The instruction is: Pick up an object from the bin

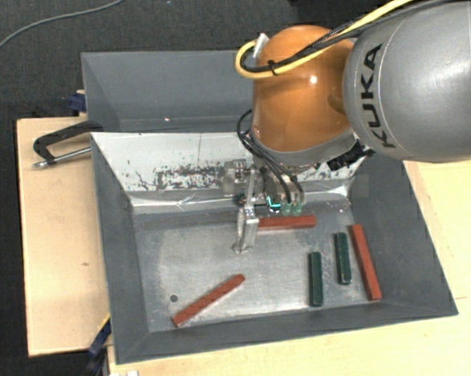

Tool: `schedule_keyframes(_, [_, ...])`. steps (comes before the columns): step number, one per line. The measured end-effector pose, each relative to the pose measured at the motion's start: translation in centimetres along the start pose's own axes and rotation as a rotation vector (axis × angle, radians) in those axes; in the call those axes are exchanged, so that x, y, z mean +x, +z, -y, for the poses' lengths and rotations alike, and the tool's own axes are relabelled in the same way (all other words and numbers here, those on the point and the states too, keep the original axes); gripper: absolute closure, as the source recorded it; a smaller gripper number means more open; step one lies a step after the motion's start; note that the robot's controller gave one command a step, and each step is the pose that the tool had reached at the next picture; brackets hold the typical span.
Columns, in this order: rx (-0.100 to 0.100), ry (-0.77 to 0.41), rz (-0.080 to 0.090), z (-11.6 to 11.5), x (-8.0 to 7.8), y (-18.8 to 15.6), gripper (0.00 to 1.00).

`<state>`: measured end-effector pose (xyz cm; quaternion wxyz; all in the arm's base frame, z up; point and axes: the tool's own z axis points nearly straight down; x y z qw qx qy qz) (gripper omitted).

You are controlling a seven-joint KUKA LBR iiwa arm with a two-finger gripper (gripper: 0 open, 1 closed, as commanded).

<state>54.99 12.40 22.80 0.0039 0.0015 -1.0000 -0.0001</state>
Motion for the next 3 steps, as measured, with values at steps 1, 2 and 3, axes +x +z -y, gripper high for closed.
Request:
schedule_keyframes(1, [0.001,-0.108,-0.001,0.9,4.0,16.2,0.0])
schedule_keyframes(2, [-0.001,-0.107,0.007,0.9,3.7,15.8,1.0])
schedule_keyframes(3, [-0.001,-0.189,0.023,1.9,2.7,-0.1,1.0])
